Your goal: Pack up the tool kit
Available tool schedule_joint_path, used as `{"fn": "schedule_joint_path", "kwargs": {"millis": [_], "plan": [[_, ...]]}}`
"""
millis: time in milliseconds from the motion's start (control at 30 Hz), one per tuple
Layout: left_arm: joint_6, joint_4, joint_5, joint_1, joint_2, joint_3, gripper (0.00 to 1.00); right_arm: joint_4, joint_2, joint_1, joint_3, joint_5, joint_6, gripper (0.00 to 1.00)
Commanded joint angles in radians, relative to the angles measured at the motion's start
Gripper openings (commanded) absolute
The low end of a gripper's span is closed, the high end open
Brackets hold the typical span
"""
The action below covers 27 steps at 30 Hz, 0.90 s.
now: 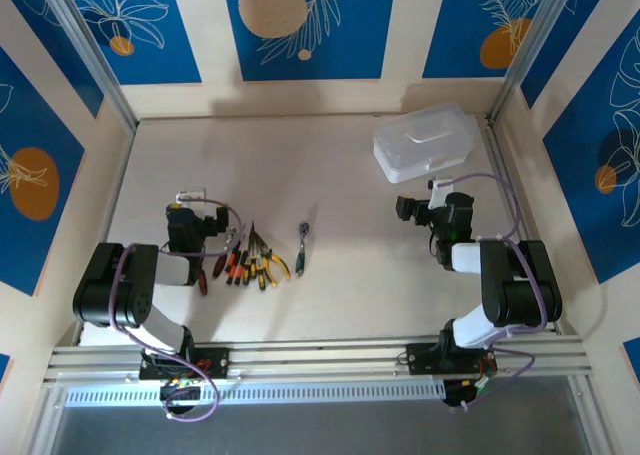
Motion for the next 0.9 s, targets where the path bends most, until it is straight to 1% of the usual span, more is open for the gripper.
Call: {"fn": "schedule_joint_path", "kwargs": {"millis": [0, 133, 233, 867], "plan": [[0.012, 0.016, -0.013, -0.010, 0.003, 0.015, 1.00, 0.025, 0.004, 0.007, -0.005, -0.007, -0.007, 0.99], [0.012, 0.011, -0.010, -0.009, 0.004, 0.019, 1.00, 0.025, 0.004, 0.005, -0.004, -0.008, -0.007, 0.99], [0.022, 0.000, 0.019, -0.009, 0.004, 0.024, 1.00, 0.025, 0.004, 0.005, -0.002, -0.008, -0.007, 0.99], [0.024, -0.007, 0.021, -0.010, 0.005, 0.028, 1.00, 0.020, 0.006, 0.005, 0.000, -0.009, -0.007, 0.99]]}}
